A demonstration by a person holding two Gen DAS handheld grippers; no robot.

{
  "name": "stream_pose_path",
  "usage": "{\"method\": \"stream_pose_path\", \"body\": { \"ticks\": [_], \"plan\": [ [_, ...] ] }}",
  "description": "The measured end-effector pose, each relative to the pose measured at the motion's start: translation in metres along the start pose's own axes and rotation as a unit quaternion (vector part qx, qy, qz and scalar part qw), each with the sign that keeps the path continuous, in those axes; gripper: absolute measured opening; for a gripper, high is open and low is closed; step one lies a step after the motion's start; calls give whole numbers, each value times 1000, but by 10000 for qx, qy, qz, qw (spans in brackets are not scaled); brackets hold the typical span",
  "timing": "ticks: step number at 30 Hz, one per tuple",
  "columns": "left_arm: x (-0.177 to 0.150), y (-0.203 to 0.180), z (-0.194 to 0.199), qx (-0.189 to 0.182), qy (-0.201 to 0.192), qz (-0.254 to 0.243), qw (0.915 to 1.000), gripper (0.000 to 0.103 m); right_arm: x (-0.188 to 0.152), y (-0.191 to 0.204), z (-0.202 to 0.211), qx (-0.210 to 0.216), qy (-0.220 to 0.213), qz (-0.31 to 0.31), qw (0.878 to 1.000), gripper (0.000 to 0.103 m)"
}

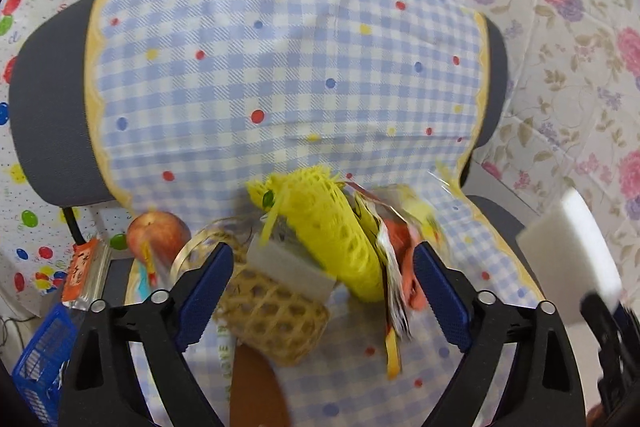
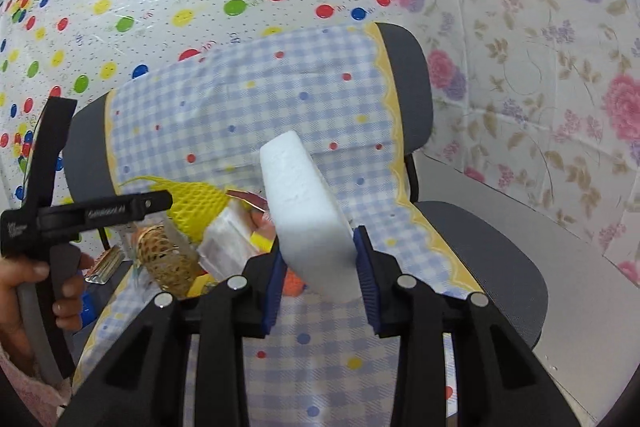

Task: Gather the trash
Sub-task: 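Grasp the white foam block with the right tool while the left tool grasps the yellow foam net, then carry the yellow net and white foam block to the bin and release both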

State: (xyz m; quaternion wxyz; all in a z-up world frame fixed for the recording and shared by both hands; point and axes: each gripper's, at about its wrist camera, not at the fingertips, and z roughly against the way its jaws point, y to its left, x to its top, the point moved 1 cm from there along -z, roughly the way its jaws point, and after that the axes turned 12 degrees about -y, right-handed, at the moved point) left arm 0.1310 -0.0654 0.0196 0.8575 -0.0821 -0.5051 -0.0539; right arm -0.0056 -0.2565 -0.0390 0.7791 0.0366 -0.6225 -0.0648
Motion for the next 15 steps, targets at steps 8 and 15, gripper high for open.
{"method": "stream_pose_path", "body": {
  "ticks": [8, 15],
  "plan": [
    [2, 6, -43, 55, 361, 149, 9992, 31, -8, -7, -16, 70, 151, -26, 9999, 33],
    [48, 6, 32, -231, -1162, -104, 9929, 8, -1, -9, -9, 189, 10, -203, 9996, 33]
  ]
}}
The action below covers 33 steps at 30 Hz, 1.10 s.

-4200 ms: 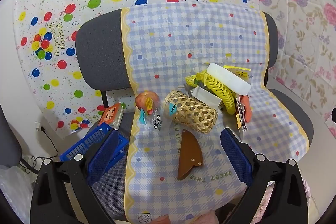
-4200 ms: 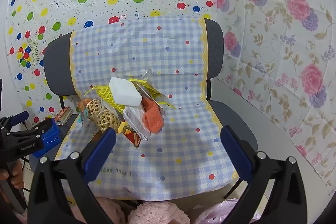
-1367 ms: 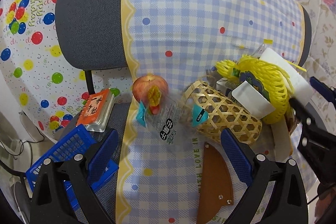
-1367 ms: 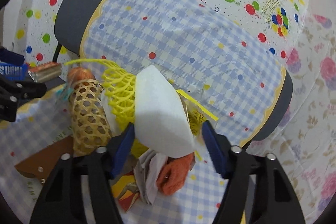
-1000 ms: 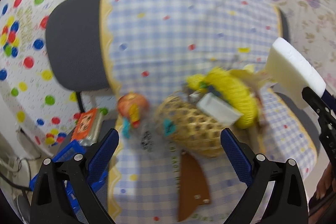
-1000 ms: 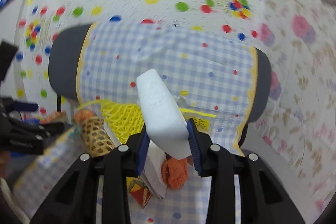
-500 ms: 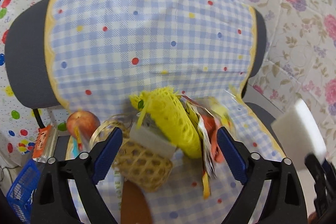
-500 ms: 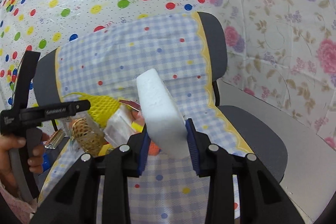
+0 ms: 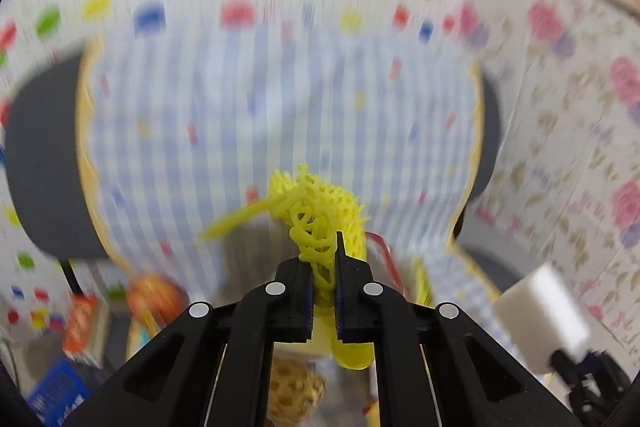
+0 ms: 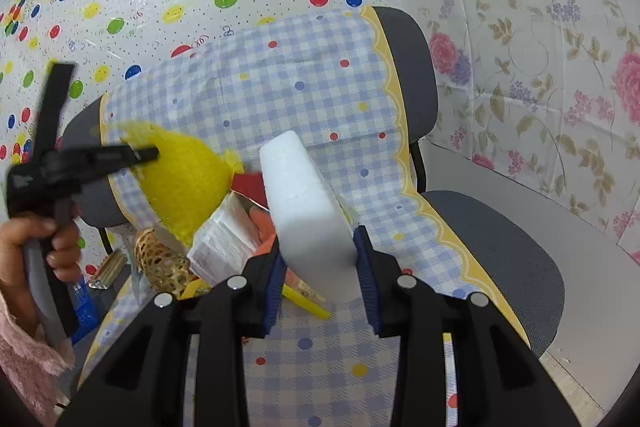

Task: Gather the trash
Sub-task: 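Carry the yellow net and white foam block to the bin and release both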

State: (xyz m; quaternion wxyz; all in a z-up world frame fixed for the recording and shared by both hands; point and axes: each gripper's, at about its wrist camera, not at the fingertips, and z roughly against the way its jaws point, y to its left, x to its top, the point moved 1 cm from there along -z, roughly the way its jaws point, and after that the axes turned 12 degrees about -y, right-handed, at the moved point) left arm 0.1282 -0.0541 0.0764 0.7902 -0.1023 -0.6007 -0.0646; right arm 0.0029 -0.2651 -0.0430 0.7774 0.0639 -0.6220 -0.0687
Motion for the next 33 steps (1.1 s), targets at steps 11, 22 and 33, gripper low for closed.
{"method": "stream_pose_path", "body": {
  "ticks": [11, 22, 33],
  "plan": [
    [-1, -41, 97, -275, -918, -553, 9939, 8, 14, 3, 52, 8, -216, -61, 9997, 33],
    [-70, -104, 132, -1281, -609, -448, 9889, 8, -3, -38, 130, -875, -132, -52, 9961, 33],
    [-116, -170, 173, -2465, -508, -628, 9658, 8, -42, -85, 208, -1862, -44, -179, 9823, 34]
  ]
}}
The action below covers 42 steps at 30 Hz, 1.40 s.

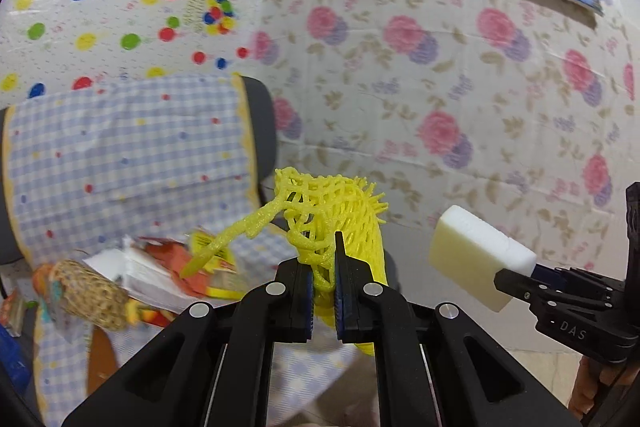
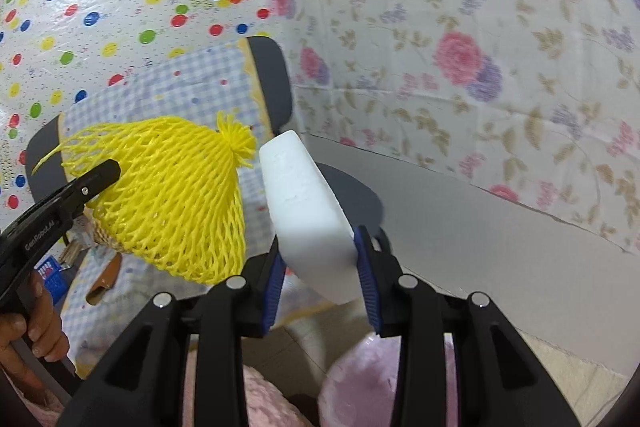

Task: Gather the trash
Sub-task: 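Carry the yellow net and white foam block to the bin and release both, then move both tools back over the chair toward the remaining trash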

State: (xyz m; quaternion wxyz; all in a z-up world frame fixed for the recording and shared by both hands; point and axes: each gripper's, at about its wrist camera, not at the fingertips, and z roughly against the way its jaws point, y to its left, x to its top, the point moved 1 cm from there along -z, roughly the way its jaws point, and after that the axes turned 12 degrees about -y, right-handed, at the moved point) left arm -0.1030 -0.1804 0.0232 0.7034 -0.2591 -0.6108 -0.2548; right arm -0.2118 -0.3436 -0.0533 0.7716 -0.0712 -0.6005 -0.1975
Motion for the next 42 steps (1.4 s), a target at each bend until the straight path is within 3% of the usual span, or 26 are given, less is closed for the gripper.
{"method": "stream_pose_path", "body": {
  "ticks": [8, 18, 24, 27, 30, 33, 37, 42],
  "plan": [
    [-49, -62, -11, -838, 573, -138, 9947, 8, -48, -53, 25, -711, 432, -239, 9962, 36],
    [-102, -103, -42, -1215, 1482, -251, 9812, 9, -99, -93, 26, -1013, 1070, -675, 9868, 37],
    [-121, -116, -63, -1232, 1865, -335, 9741, 18, -116, -111, 8, -1017, 1231, -934, 9827, 40],
    [-129, -121, -73, -1247, 2005, -385, 9710, 46, -126, -117, -6, -990, 1379, -972, 9807, 48],
    [-131, -120, -76, -1191, 2054, -382, 9707, 62, -133, -122, -12, -1029, 1478, -1112, 9773, 55],
    [-125, -108, -75, -1068, 2062, -312, 9722, 63, -130, -124, -10, -1066, 1471, -1106, 9771, 55],
    [-110, -88, -67, -749, 1936, -312, 9777, 63, -113, -117, 3, -1025, 1156, -884, 9840, 55],
    [-91, -55, -52, -325, 1799, -156, 9830, 63, -83, -88, 7, -703, 769, -532, 9931, 55]
  ]
}}
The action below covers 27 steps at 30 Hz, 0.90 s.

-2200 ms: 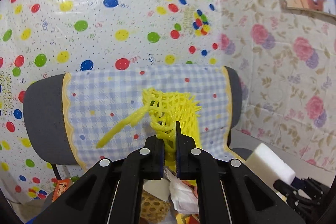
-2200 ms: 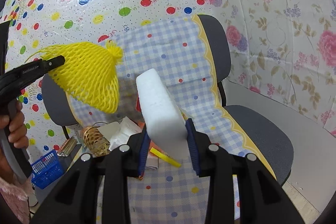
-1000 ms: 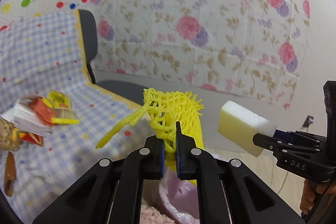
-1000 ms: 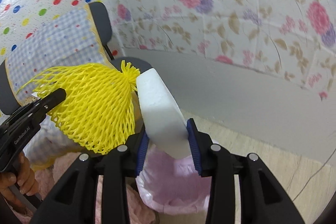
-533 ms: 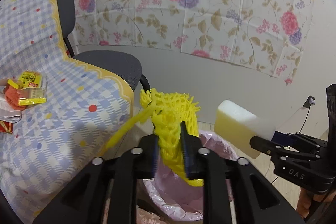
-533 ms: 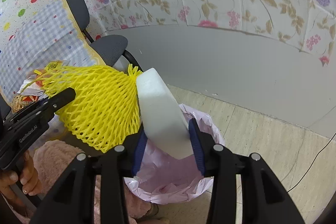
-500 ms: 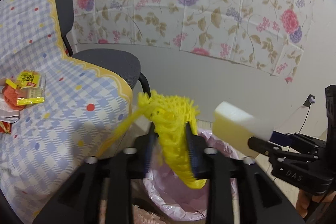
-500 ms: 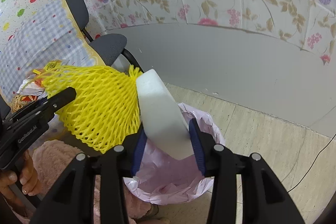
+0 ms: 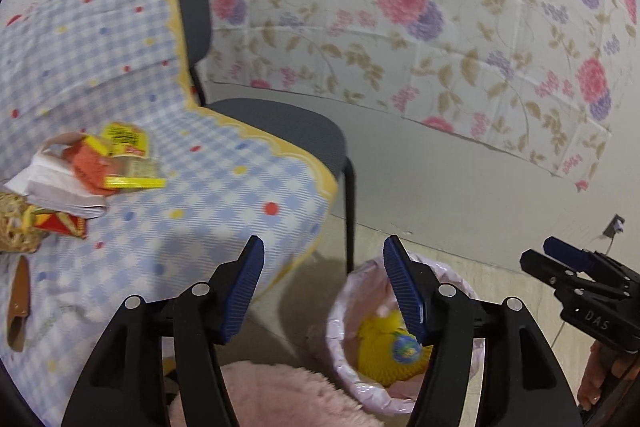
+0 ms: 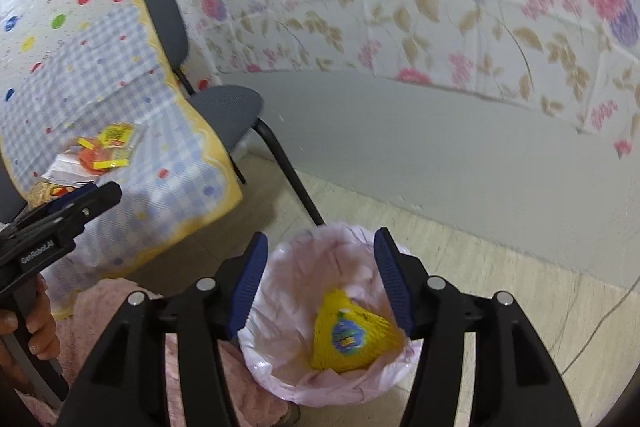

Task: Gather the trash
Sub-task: 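Move both tools back over the chair toward the remaining trash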

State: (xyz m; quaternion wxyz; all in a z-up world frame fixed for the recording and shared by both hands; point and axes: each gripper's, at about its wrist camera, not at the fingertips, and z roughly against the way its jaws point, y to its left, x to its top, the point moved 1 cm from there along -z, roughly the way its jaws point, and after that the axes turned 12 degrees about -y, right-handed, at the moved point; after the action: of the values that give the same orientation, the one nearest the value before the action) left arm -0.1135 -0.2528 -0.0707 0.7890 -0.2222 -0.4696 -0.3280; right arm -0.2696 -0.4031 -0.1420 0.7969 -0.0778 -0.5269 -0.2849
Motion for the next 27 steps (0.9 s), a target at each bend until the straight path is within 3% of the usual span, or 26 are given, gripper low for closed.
{"method": "stream_pose_path", "body": {
  "ticks": [10, 15, 18, 22, 27],
  "plan": [
    [20, 87, 52, 1191, -332, 395, 9915, 63, 52, 92, -13, 908, -358, 650, 9931, 55],
    [20, 145, 76, 1881, -388, 717, 9788, 64, 68, 140, -31, 1303, -367, 967, 9861, 55],
    [19, 179, 88, 2330, -398, 877, 9677, 69, 74, 168, -44, 1537, -302, 1153, 9809, 55],
    [20, 209, 92, 2615, -375, 1002, 9593, 70, 74, 197, -63, 1762, -171, 1387, 9744, 55],
    [23, 231, 81, 2759, -292, 1046, 9550, 70, 71, 240, -97, 1990, 13, 1634, 9663, 60]
  ]
}}
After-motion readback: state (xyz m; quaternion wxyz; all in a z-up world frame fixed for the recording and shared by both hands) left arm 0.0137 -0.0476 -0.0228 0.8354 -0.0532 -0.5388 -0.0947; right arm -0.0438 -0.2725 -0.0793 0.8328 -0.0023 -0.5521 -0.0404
